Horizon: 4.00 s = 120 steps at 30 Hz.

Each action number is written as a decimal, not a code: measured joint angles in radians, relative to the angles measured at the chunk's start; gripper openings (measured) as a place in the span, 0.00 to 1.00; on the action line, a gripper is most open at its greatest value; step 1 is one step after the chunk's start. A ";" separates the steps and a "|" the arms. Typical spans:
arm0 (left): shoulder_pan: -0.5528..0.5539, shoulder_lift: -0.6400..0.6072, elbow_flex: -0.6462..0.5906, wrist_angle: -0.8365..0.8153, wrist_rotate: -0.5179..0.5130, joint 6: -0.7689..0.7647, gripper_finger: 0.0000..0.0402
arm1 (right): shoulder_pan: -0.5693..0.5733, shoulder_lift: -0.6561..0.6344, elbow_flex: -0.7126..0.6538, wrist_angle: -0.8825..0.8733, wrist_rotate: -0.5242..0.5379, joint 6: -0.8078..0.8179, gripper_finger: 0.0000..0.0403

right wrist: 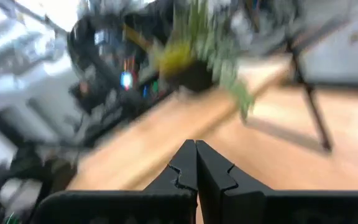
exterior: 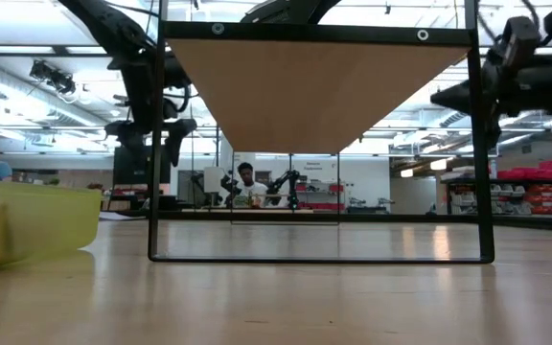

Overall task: Pack school essentials
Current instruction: Put the blue sticky note into the yellow supply box

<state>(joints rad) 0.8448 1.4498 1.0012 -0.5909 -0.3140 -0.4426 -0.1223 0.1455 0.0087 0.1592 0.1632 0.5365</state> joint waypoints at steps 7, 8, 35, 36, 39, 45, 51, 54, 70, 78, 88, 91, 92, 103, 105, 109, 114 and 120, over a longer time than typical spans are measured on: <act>0.000 -0.067 0.000 -0.010 0.004 0.035 0.89 | 0.001 -0.005 0.011 -0.045 -0.112 0.074 0.01; 0.000 -0.078 0.000 -0.010 0.004 0.036 0.89 | 0.001 -0.007 0.011 -0.045 -0.112 0.073 0.01; -0.009 -0.105 0.000 -0.011 -0.008 -0.167 0.89 | 0.001 -0.001 0.012 -0.171 -0.241 0.005 0.01; -0.017 -0.098 0.000 -0.021 -0.007 -0.187 0.89 | 0.001 -0.001 0.012 -0.171 -0.241 0.005 0.01; -0.039 -0.083 -0.001 -0.065 0.004 -0.232 0.89 | 0.001 -0.001 0.012 -0.171 -0.240 0.005 0.01; -0.070 -0.026 0.000 -0.151 -0.046 -0.288 0.89 | 0.001 -0.001 0.012 -0.171 -0.239 0.005 0.01; -0.029 0.006 -0.001 -0.223 -0.105 -0.325 0.89 | 0.001 -0.001 0.012 -0.171 -0.240 0.005 0.01; -0.031 0.011 -0.001 -0.226 -0.083 -0.311 0.89 | 0.001 -0.001 0.012 -0.171 -0.240 0.005 0.01; 0.062 0.028 0.000 -0.269 -0.102 -0.198 0.89 | 0.001 -0.001 0.012 -0.171 -0.242 0.005 0.01; 0.073 0.136 0.000 -0.288 -0.016 -0.128 0.89 | 0.001 -0.001 0.012 -0.171 -0.242 0.005 0.01; 0.089 0.220 0.039 -0.321 0.121 -0.094 0.89 | 0.001 0.000 0.012 -0.171 -0.242 0.005 0.01; 0.109 0.239 0.094 -0.325 0.120 -0.095 0.88 | 0.001 0.000 0.012 -0.171 -0.242 0.005 0.01; 0.114 0.252 0.111 -0.326 0.120 -0.094 0.87 | 0.001 0.000 0.012 -0.171 -0.242 0.005 0.01; 0.104 0.319 0.204 -0.317 0.136 0.057 0.87 | 0.001 0.000 0.012 -0.171 -0.242 0.005 0.01; 0.103 0.319 0.204 -0.311 0.136 0.097 0.87 | 0.001 0.000 0.012 -0.171 -0.243 0.005 0.01; 0.104 0.319 0.204 -0.275 0.130 0.134 0.87 | 0.001 0.000 0.012 -0.171 -0.242 0.005 0.01; 0.103 0.319 0.204 -0.267 0.144 0.136 0.87 | 0.001 0.000 0.012 -0.171 -0.243 0.005 0.01; 0.144 0.338 0.205 -0.321 0.182 -0.088 0.87 | 0.001 0.000 0.012 -0.171 -0.243 0.005 0.01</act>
<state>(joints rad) 0.9890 1.7877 1.2060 -0.9124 -0.1322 -0.5303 -0.1213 0.1452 0.0204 -0.0120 -0.0795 0.5415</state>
